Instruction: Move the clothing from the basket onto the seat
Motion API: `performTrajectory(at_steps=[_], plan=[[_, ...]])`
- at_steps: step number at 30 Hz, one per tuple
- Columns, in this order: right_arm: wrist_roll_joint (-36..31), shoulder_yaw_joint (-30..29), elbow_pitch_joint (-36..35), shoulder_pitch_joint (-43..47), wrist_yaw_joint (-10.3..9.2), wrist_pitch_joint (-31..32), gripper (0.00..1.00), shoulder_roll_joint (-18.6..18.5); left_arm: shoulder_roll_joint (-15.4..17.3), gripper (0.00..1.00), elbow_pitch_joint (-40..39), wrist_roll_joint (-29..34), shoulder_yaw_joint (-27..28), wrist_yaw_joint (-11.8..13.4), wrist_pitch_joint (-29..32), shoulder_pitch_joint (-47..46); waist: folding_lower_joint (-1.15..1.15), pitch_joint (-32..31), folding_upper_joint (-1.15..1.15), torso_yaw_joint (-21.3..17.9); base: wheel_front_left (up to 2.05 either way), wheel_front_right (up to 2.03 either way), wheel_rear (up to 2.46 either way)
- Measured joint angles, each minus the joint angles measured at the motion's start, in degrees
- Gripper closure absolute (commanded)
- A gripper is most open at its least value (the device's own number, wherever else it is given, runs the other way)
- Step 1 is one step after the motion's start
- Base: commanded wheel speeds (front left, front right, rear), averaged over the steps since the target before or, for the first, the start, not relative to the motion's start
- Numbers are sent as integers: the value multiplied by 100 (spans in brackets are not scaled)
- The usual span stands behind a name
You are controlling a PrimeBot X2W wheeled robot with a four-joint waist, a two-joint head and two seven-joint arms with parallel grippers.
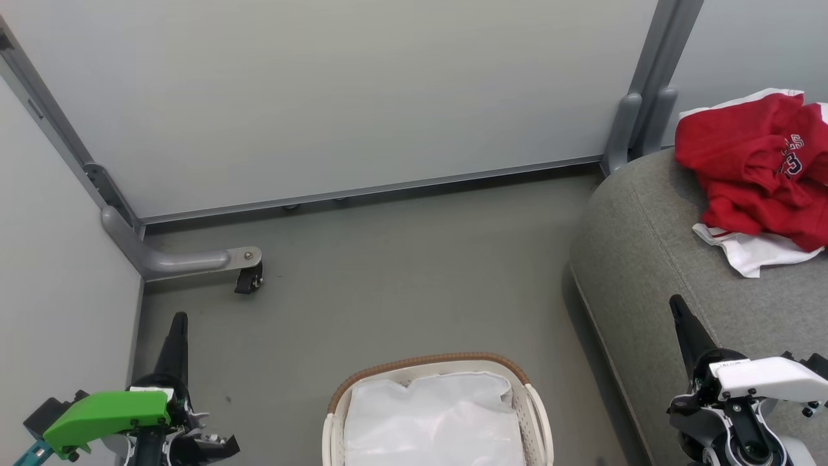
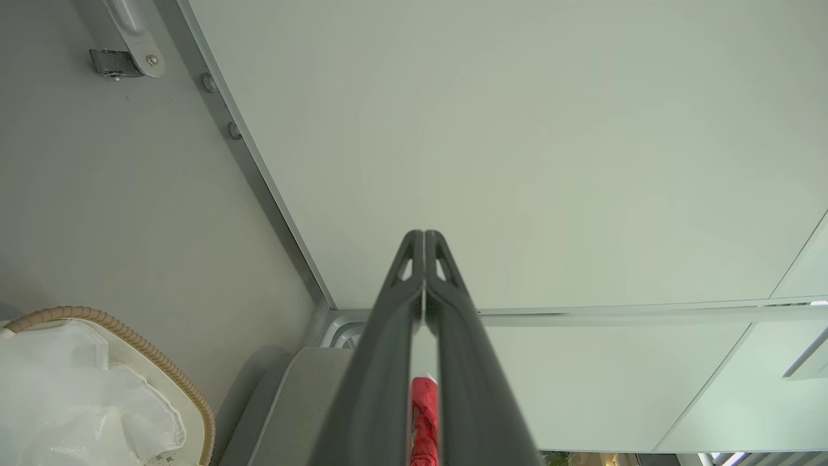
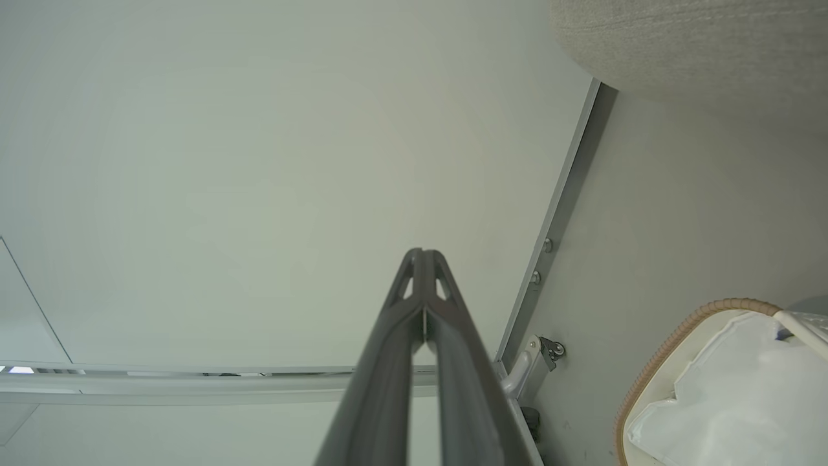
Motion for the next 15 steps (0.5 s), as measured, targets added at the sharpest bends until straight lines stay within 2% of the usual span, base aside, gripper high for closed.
performTrajectory(at_steps=[15], plan=[[591, -58, -75, -12, 0, 154, 100, -5, 0, 100, -47, -501, 90, -29, 144, -110, 0, 22, 0, -27, 0, 0, 0]])
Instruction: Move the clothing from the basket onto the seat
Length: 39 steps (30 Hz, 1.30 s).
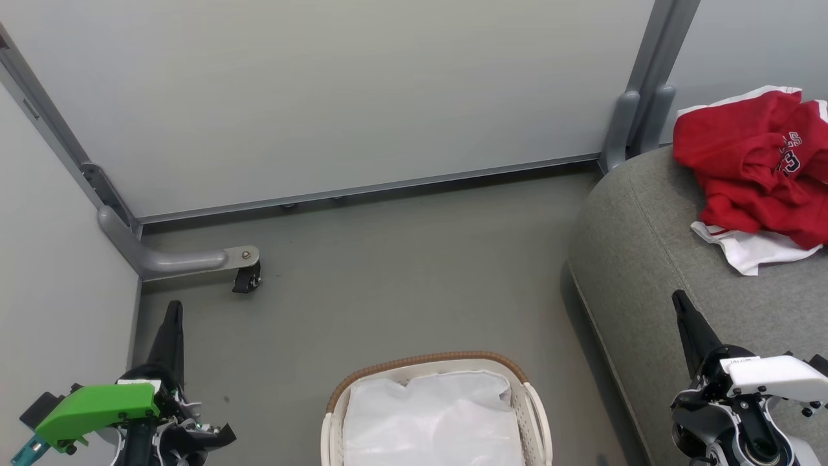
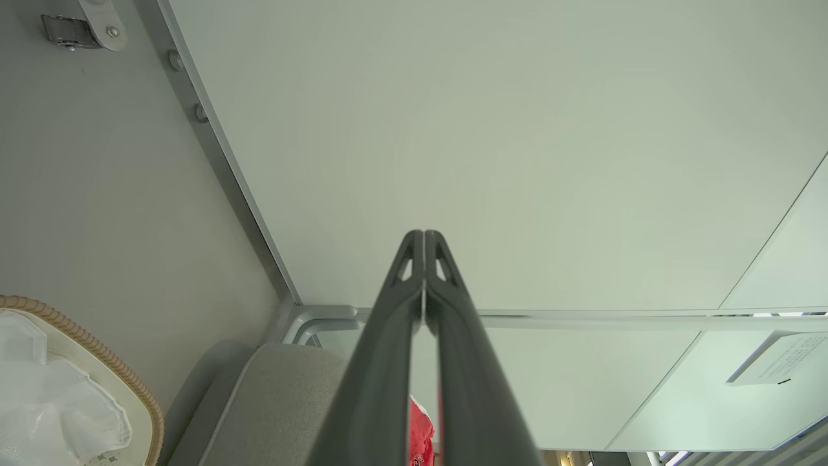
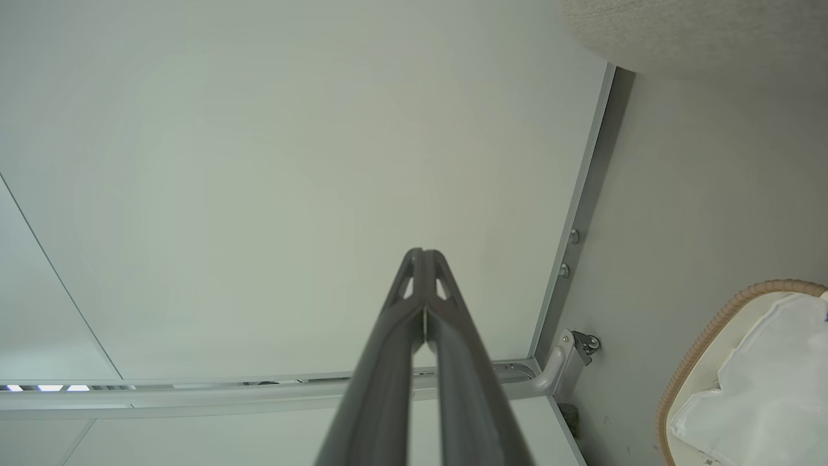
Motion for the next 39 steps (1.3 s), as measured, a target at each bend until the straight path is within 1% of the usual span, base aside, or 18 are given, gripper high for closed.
performTrajectory(at_steps=[39], plan=[[0, -2, -3, -3, -1, 0, 100, 0, 1, 100, -3, -1, 1, -3, 1, -1, 0, 0, 0, 0, 0, 0, 0]])
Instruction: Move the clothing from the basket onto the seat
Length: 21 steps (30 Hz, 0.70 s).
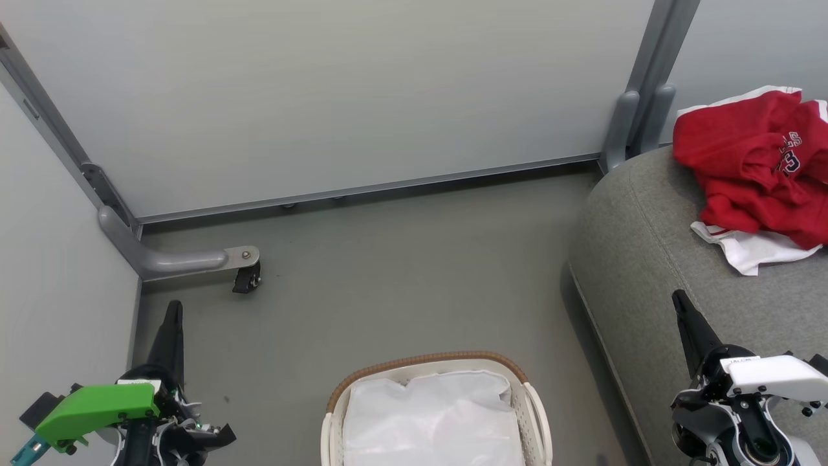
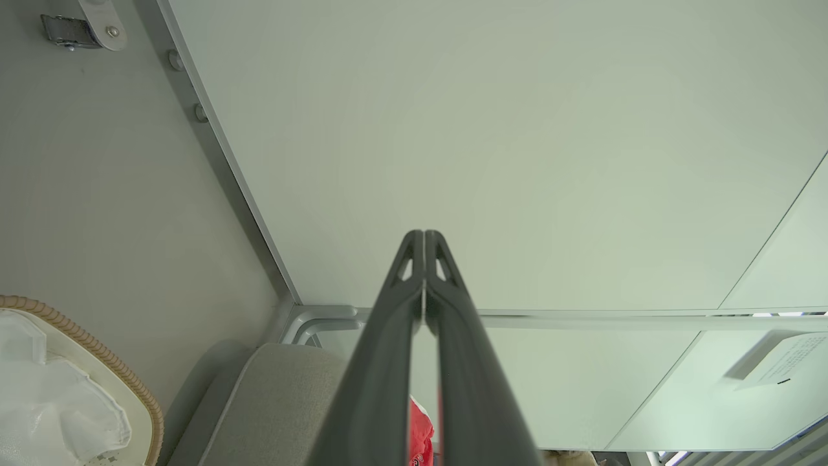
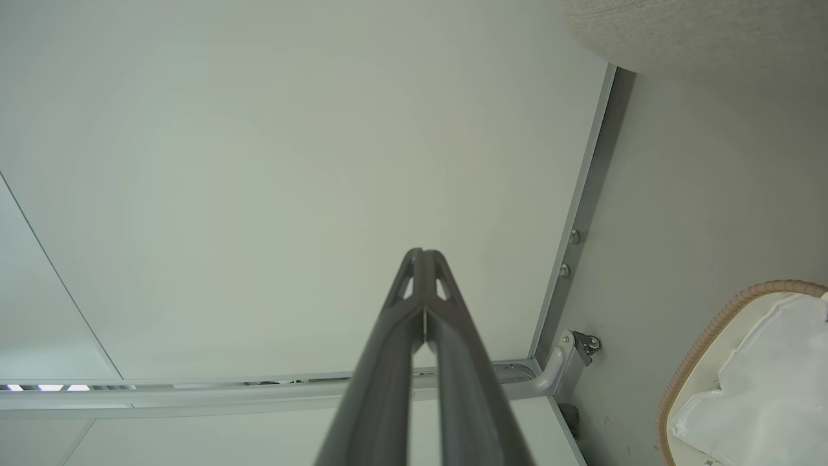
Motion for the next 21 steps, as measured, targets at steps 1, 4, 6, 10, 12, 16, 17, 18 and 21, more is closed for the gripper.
performTrajectory(at_steps=[1, 4, 6, 10, 12, 16, 17, 18, 21], plan=[[0, 0, 0, 0, 0, 0, 100, 0, 0, 100, 0, 0, 0, 0, 0, 0, 0, 0, 0, 0, 0, 0, 0], [0, 1, 0, 0, 0, 0, 100, 0, 0, 100, 0, 0, 0, 0, 0, 0, 0, 0, 0, 0, 0, 0, 0], [0, 0, 0, 0, 1, 0, 100, 0, 0, 100, 0, 0, 0, 0, 0, 0, 0, 0, 0, 0, 0, 0, 0], [0, 1, 0, 0, 0, 0, 100, 0, 0, 100, 0, 0, 0, 0, 0, 0, 0, 0, 0, 0, 0, 0, 0], [0, 0, 0, -1, 0, 0, 100, 0, 0, 100, 0, 0, 0, 0, 0, 0, 0, 0, 0, 0, 0, 0, 0], [0, 1, 0, -1, 0, 0, 100, 0, 0, 100, -1, 0, 0, 0, 0, 0, 0, 0, 0, 0, 0, 0, 0], [0, 1, 0, -1, 0, 0, 100, 0, 0, 100, -1, 0, 0, 0, 1, 0, 0, 0, 0, 0, 0, 0, 0], [0, 1, 0, -1, 0, 0, 100, 0, 0, 100, -1, 0, 0, 0, 0, 0, 0, 0, 0, 0, 0, 0, 0], [0, 1, 0, -1, 0, 0, 100, 0, 0, 100, -1, 0, 0, 0, 0, 0, 0, 0, 0, 0, 0, 0, 0]])
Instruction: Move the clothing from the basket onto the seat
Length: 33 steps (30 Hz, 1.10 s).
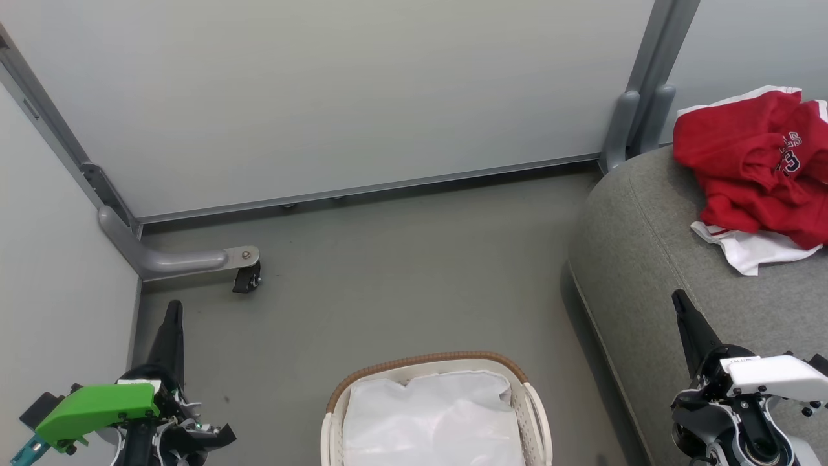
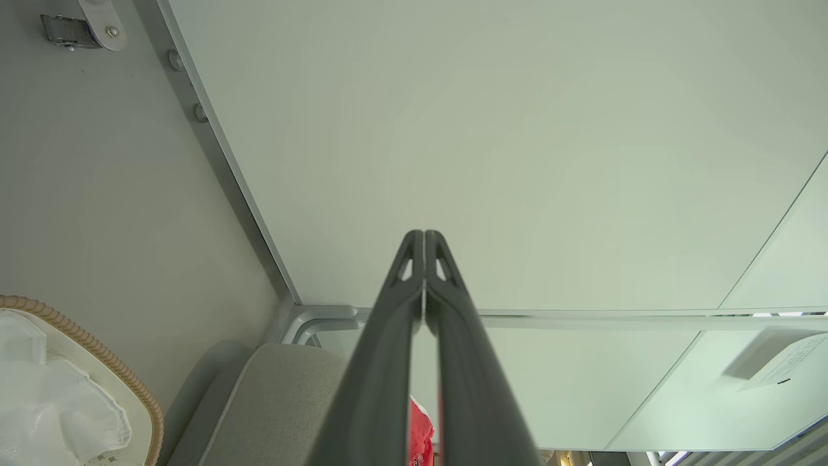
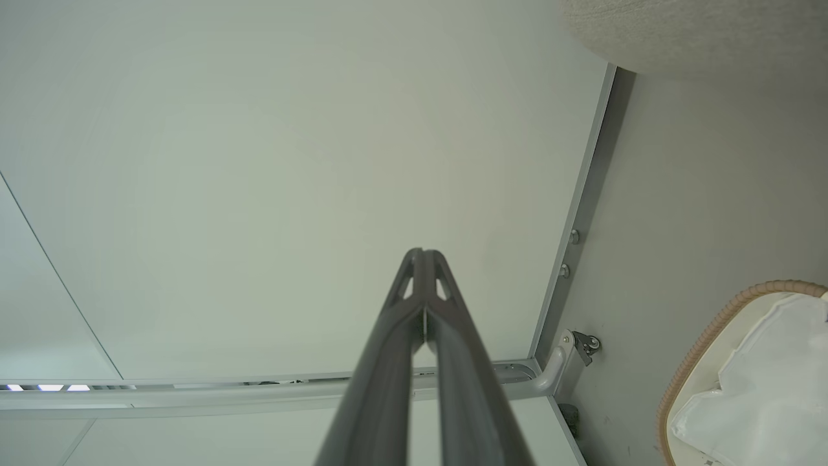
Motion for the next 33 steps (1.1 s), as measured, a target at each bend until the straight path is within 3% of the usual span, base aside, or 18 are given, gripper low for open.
performTrajectory(at_steps=[33], plan=[[0, 0, 0, 0, 0, 0, 100, 0, 0, 100, 0, 0, 0, -1, 0, 0, 0, 0, 0, 0, 0, 0, 0]])
